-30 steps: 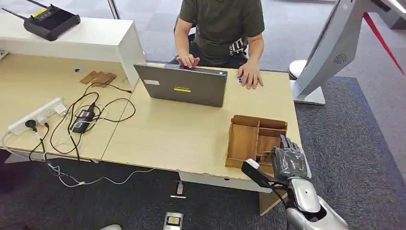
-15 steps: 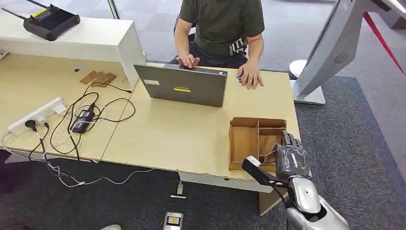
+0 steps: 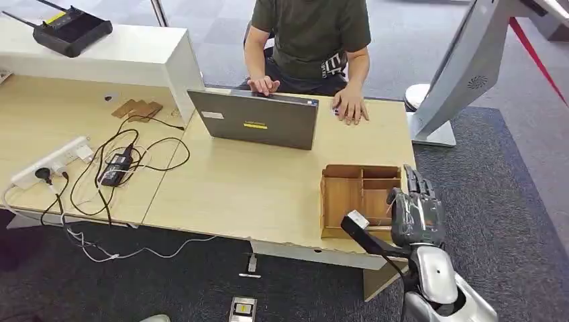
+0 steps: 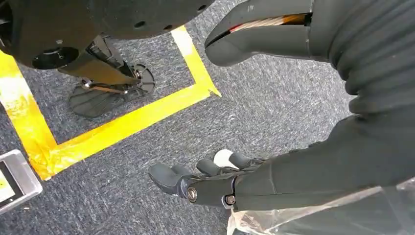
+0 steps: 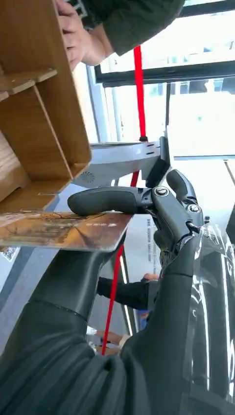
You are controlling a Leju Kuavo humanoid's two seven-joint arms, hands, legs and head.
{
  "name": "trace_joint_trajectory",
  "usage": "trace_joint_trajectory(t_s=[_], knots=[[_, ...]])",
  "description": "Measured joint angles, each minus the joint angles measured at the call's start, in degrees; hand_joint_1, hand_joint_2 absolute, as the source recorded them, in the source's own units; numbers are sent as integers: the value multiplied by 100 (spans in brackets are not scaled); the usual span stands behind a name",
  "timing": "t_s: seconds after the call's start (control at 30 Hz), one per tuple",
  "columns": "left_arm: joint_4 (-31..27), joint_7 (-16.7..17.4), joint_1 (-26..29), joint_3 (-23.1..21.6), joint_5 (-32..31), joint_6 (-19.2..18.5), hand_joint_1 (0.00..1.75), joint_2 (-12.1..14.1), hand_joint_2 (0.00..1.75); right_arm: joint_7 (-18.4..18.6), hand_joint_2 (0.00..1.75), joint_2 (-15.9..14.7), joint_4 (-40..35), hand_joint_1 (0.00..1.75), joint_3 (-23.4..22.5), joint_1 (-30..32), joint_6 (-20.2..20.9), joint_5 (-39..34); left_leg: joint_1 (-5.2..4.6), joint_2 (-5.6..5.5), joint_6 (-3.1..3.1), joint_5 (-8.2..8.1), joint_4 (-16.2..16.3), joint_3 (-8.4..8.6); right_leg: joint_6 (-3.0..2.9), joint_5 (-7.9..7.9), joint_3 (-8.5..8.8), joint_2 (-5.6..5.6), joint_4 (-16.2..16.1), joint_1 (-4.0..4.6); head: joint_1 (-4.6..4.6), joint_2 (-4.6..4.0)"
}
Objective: Pass the card to the sensor for recognition and then transmit it.
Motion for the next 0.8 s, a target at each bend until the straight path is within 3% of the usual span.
trace_joint_trajectory(t_s=[0.2,0.4,0.5,0.8], knots=[[0,20,-28,-4,-57,4,0,-20,175,-61,175,42,-216,175,-212,180,-330,72,0,0,0,0,0,0,0,0,1,0,0,0,2,0],[-2,66,-99,-9,-125,0,0,-57,175,-513,175,223,-278,175,-315,200,-697,-484,0,0,0,0,-1,0,0,0,2,0,1,0,2,0],[-15,81,-133,-11,-168,-11,0,-83,175,-682,175,372,-275,175,-313,181,-702,-715,0,0,0,1,-1,0,0,1,3,0,1,0,0,0],[-20,85,-166,-11,-203,-15,0,-114,175,-739,175,620,-275,175,-287,76,-647,-638,0,-1,0,1,-1,-3,0,0,1,0,1,0,0,0]])
